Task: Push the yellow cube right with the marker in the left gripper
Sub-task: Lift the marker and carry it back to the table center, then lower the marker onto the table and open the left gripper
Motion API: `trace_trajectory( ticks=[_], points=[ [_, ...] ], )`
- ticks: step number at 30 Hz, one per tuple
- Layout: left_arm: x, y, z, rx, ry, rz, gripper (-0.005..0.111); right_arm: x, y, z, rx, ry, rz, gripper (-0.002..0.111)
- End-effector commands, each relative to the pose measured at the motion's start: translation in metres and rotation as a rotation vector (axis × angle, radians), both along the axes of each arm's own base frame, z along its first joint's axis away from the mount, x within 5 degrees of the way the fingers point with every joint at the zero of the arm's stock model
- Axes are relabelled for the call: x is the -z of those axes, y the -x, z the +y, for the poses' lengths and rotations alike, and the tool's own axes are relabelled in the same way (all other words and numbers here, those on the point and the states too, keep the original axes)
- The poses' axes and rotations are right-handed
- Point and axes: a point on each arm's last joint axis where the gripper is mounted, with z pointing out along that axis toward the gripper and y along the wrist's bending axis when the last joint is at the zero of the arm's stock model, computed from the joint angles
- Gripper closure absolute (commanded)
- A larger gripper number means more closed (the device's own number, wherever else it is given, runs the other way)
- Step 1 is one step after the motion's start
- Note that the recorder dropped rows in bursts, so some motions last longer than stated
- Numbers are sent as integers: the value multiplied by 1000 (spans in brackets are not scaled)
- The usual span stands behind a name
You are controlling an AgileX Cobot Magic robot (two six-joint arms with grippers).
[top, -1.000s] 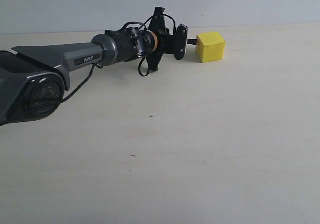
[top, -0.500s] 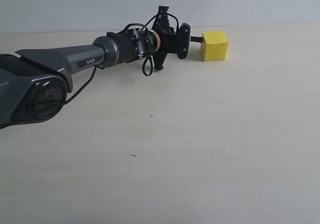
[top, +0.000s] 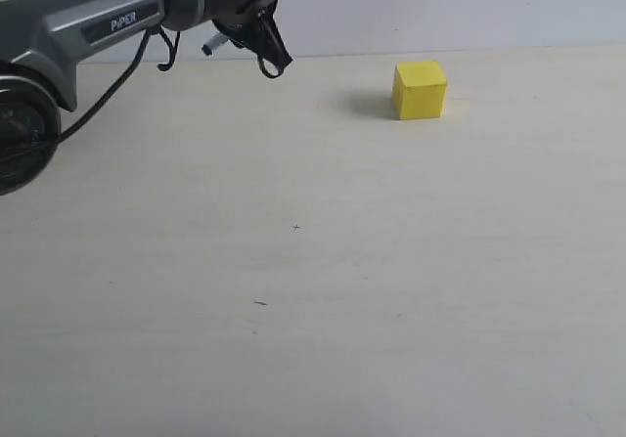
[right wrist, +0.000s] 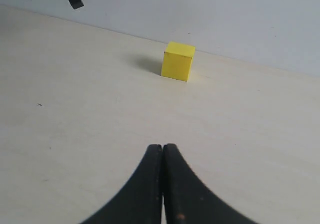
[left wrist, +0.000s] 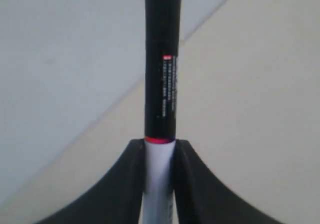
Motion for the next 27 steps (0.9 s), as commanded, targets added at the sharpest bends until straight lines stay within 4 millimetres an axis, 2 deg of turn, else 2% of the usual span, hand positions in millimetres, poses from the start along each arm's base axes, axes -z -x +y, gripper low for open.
trace_trajectory(
  ticks=[1, 5, 8, 15, 19, 23, 27],
  points=[
    [-11, 38, -2, -211, 210, 356, 107, 0, 0, 0, 0, 1, -11, 108],
    [4, 59, -17, -307, 430, 562, 107, 0, 0, 0, 0, 1, -11, 108],
    [6, 70, -26, -322, 439, 582, 107, 0, 0, 0, 0, 1, -11, 108],
    [2, 92, -33, -432, 435, 546, 107, 0, 0, 0, 0, 1, -11, 108],
    [1, 118, -48, -476, 420, 525, 107, 0, 0, 0, 0, 1, -11, 108],
    [13, 141, -62, -534, 412, 541, 107, 0, 0, 0, 0, 1, -11, 108],
    [19, 148, -66, -559, 393, 516, 107, 0, 0, 0, 0, 1, -11, 108]
  ],
)
